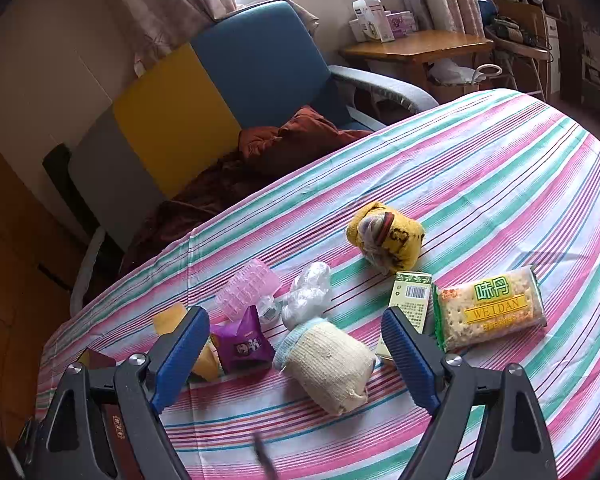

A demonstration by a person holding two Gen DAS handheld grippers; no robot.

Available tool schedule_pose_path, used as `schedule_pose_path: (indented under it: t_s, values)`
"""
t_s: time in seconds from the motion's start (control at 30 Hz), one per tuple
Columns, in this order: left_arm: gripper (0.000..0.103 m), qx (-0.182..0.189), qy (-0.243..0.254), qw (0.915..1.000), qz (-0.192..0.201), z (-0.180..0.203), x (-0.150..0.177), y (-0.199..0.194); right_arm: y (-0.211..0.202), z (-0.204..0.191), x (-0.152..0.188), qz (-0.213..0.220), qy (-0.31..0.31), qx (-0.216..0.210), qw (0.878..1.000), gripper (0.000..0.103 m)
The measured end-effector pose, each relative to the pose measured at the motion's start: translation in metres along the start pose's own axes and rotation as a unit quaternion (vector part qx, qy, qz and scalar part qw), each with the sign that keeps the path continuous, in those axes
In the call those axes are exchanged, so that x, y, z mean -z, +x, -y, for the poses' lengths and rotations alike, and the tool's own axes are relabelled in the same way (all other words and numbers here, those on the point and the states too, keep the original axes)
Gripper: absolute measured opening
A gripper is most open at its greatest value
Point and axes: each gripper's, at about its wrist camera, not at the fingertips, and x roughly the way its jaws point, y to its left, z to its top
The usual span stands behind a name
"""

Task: Organize objects
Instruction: 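Withdraw both tools from the tray toward the remaining items, then grasp the yellow sponge with the left tool, then carry the yellow sponge toward the tray with the left tool while the right tool grasps the purple sachet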

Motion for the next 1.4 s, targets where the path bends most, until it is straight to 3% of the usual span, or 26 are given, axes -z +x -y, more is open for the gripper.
schedule_pose_path:
  t_s: [0.5,0.87,0.9,0.97,1.2,1.4]
  values:
    - [0.103,0.047,0.109,0.9925,-0.029,0.030,-0.054,0.092,0.005,-0.002,0.001,-0.017,-0.002,-0.026,1.000,0.090]
    - [0.100,0.074,0.091,0.9915,-0.056,0.026,-0.073,0.138,0.011,-0.005,0.002,-0.027,-0.015,-0.013,0.999,0.090]
    - [0.083,0.085,0.085,0.9910,-0.059,0.024,-0.073,0.139,0.011,-0.005,0.003,-0.028,-0.016,-0.013,0.999,0.090]
    - [0.063,0.094,0.080,0.9905,-0.061,0.024,-0.071,0.139,0.012,-0.006,0.003,-0.029,-0.018,-0.011,0.999,0.090]
    - [0.059,0.097,0.063,0.9916,-0.057,0.020,-0.058,0.107,0.015,-0.015,0.007,-0.038,-0.041,-0.019,0.998,0.090]
    - [0.059,0.098,0.010,0.9939,-0.050,0.002,-0.037,0.058,0.026,-0.037,0.017,-0.064,-0.094,-0.034,0.993,0.089]
